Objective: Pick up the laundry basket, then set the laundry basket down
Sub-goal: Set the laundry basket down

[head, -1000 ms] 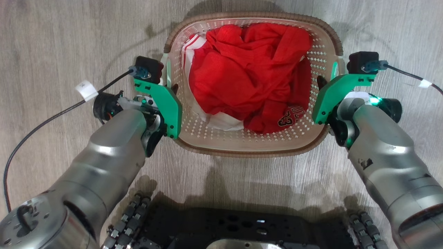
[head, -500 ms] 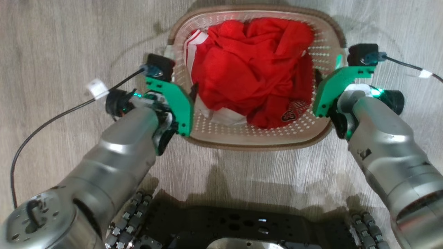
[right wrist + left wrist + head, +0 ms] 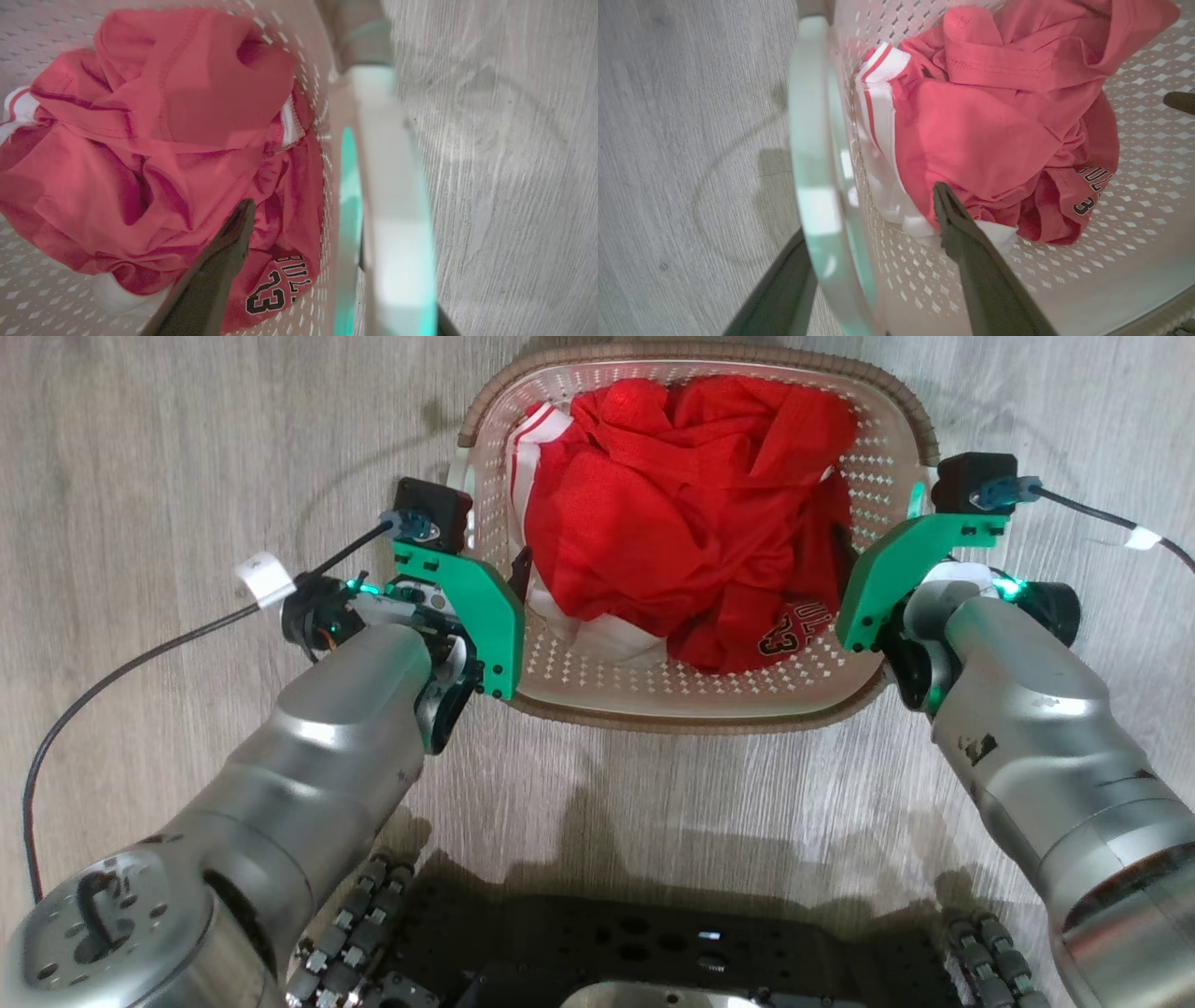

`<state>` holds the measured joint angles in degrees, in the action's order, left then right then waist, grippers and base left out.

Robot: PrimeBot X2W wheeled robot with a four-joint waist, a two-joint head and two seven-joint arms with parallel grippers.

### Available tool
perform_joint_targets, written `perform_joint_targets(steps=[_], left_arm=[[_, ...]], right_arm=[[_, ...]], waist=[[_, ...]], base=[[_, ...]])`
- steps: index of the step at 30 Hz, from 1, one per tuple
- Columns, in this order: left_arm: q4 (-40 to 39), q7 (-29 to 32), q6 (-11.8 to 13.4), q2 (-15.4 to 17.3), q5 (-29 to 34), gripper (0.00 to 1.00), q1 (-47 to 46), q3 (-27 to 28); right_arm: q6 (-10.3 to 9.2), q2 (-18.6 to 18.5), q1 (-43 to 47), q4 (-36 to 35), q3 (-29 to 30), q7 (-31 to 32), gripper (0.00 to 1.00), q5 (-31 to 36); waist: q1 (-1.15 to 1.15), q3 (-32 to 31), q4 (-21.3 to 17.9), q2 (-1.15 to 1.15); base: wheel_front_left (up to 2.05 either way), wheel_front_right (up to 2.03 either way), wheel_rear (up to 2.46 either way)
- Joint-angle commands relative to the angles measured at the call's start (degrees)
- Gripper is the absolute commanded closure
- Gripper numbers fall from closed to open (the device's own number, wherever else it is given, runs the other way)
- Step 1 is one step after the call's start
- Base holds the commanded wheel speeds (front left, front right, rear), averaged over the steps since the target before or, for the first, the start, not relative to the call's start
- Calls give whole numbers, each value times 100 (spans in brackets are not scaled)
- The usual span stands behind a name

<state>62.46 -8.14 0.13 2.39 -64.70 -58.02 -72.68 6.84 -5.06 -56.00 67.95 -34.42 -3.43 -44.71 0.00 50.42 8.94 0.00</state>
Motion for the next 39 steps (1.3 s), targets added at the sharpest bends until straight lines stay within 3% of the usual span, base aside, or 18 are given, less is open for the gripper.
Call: perform_joint_targets(steps=[1, 22, 28, 34, 39], left_arm=[[-28, -61, 34, 49, -48, 0, -3, 27], [286, -168, 176, 49, -129, 0, 363, -46], [448, -323, 148, 49, -196, 0, 613, -48], [687, -636, 222, 49, -274, 0, 822, 134], [414, -683, 390, 274, -47, 0, 737, 730]], right_arm=[[65, 218, 257, -52, -130, -8, 0, -37], [65, 218, 331, 410, -556, -134, 0, -324], [65, 218, 519, 298, -736, -170, 0, -495], [65, 218, 827, -274, -784, -492, 0, -1020], [65, 218, 904, -593, -710, -997, 0, -1354]], waist=[[0, -29, -3, 0], [0, -916, -63, 0], [0, -1520, -231, 0], [0, -2318, -462, 0], [0, -2944, -580, 0]], base=[[0, 0, 0], [0, 0, 0], [0, 0, 0], [0, 0, 0], [0, 0, 0]])
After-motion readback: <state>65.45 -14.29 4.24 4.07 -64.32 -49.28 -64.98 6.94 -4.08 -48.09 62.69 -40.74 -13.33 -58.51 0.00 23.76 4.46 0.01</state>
